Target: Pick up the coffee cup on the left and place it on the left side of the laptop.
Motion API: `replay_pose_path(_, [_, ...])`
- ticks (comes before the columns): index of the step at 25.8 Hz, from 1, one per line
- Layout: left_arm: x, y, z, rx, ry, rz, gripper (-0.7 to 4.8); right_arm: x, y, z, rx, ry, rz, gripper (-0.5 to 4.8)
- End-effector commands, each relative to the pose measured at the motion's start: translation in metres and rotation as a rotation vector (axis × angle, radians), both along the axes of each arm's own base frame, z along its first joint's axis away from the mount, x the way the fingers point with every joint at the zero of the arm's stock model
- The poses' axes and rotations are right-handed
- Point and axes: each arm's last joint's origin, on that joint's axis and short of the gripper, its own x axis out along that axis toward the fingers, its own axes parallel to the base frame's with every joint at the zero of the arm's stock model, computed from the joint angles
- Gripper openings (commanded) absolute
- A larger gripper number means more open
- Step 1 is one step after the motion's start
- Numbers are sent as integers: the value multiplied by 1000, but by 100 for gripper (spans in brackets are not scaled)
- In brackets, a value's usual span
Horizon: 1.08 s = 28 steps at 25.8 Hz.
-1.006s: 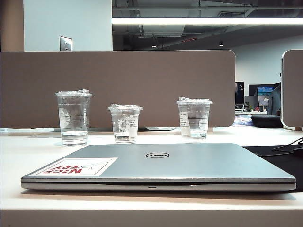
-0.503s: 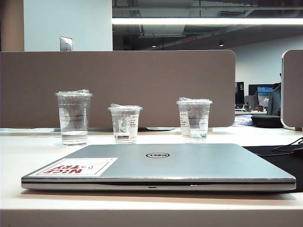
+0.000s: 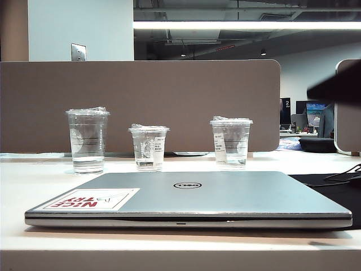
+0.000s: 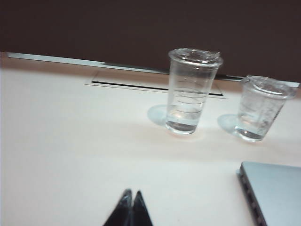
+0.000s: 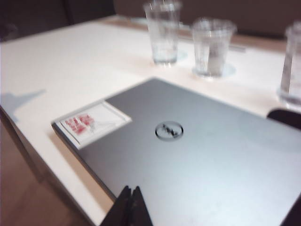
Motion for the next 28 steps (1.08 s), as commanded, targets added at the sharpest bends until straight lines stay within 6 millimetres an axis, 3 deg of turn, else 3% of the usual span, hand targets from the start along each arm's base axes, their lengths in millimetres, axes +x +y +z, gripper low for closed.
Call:
replay_pose_path(1, [0,0,5,-40,-43,-11,-5,1,1,-3,-12,14,-2,-5])
replay_pose_path(11, [-1,-1,10,-84,-91,-43,-6,1,1,-4,-21,24,-3,-5])
replay_pose_path(17, [5,-2,30,-61,-184,-84,-6,1,1,-4,-22,25,-2,-5])
replay_pose_path(20, [21,-2,43,56,-173,-101,-5,1,1,-4,-22,26,-2,-5])
replay_pose_path(25, [62,-1,56,63,-166,-100,4,1,1,-4,-22,26,-1,-5])
replay_pose_path(28, [101,0,48,121,-72,-101,157,1,1,-4,-22,25,-1,-5])
